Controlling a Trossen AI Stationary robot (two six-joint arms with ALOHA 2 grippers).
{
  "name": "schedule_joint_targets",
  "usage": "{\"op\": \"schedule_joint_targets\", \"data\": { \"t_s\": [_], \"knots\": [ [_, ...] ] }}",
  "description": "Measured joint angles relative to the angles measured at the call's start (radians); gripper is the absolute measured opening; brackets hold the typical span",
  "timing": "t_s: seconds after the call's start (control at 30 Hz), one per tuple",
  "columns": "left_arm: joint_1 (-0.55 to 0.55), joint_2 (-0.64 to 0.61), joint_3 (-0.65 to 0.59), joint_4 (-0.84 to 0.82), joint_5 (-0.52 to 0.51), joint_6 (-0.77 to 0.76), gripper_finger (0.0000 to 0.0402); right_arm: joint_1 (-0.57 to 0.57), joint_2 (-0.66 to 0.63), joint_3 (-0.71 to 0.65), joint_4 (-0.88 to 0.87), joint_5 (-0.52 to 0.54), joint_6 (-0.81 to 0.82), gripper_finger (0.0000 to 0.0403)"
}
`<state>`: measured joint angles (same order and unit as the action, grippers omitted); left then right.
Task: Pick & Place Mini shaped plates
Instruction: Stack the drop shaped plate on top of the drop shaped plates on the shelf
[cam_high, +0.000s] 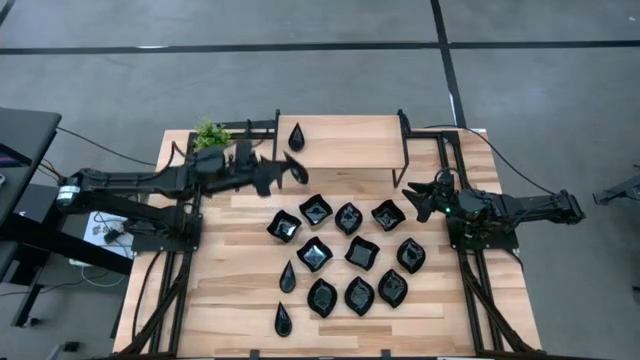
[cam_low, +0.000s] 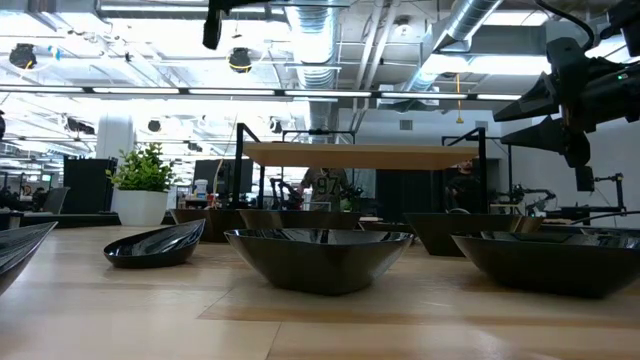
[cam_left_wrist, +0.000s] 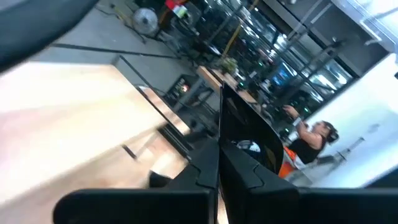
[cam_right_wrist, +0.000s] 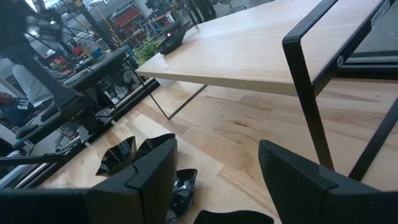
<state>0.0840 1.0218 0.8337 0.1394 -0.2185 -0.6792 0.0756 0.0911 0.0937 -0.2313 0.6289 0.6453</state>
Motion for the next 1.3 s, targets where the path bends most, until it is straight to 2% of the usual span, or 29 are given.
{"op": "schedule_joint_targets", "data": {
  "t_s": [0.23,0.5,0.6,0.93,1.13,1.3],
  "knots": [
    [0.208,0.0,0.0,-0.012,0.162,0.002,0.0004,0.0,0.0,0.0,0.0,0.0,0.0,0.0221],
    [0.354,0.02,0.036,-0.026,0.272,0.046,0.0003,0.0,0.0,0.0,0.0,0.0,0.0,0.0221],
    [0.375,0.066,0.118,-0.075,0.28,0.125,0.0003,0.0,0.0,0.0,0.0,0.0,0.0,0.0221],
    [0.436,0.307,0.477,-0.505,0.28,0.331,0.0003,0.0,0.0,0.0,0.0,0.005,0.0,0.0221],
    [0.471,0.438,0.674,-0.722,0.279,0.404,0.0003,0.0,0.0,0.0,0.0,0.005,0.0,0.0221],
    [0.503,0.529,0.789,-0.833,0.279,0.44,0.0003,0.0,0.0,0.0,0.0,0.005,0.0,0.0221]
  ]
}}
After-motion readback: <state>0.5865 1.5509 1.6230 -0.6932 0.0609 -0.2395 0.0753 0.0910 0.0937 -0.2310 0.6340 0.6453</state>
